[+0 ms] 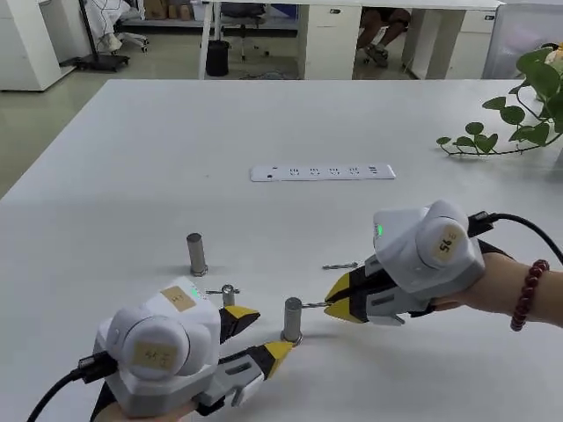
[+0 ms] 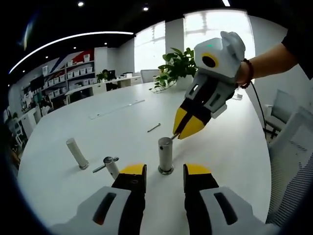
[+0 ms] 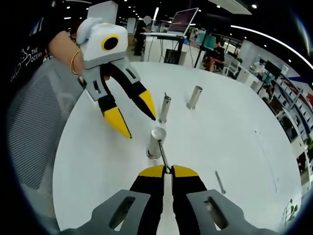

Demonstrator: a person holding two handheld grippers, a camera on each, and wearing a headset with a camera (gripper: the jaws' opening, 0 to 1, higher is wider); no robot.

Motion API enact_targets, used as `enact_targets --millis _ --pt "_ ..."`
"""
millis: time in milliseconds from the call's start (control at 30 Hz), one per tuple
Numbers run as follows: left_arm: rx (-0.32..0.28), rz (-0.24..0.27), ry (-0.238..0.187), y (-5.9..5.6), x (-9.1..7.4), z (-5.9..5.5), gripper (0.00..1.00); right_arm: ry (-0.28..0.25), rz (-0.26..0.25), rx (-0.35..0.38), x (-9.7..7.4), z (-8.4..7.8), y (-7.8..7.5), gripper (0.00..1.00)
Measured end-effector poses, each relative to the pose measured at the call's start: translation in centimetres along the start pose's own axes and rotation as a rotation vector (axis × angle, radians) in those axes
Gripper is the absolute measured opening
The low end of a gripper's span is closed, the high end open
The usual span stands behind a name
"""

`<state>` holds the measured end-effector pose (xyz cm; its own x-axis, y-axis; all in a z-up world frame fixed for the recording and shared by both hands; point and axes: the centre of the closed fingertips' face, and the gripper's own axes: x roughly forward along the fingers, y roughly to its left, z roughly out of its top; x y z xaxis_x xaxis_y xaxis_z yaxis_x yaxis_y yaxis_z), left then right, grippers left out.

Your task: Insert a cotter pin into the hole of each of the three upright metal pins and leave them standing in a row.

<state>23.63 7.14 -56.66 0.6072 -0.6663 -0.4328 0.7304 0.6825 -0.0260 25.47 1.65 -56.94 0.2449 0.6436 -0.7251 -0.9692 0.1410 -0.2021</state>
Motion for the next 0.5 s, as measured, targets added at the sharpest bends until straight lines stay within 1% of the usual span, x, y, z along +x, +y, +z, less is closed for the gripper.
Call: enact_targets --millis 100,233,400,500 --pt "-0.014 0.010 0.005 0.2 0.7 -0.2 0.24 0.001 0.003 -0.001 0.0 0.0 0.0 0.00" --pt "-0.029 0.012 0.015 0.0 1.6 -0.6 0.22 0.001 0.007 -0.001 0.0 0.0 0.0 0.00" --pt "-0.042 0.011 0.016 -0.2 2.5 -0.7 0.20 0.002 0.016 -0.004 0.0 0.0 0.0 0.00" --pt "-0.057 0.014 0.026 -0.2 2.9 -0.9 0.19 0.003 0.015 -0.006 0.0 0.0 -0.1 0.00"
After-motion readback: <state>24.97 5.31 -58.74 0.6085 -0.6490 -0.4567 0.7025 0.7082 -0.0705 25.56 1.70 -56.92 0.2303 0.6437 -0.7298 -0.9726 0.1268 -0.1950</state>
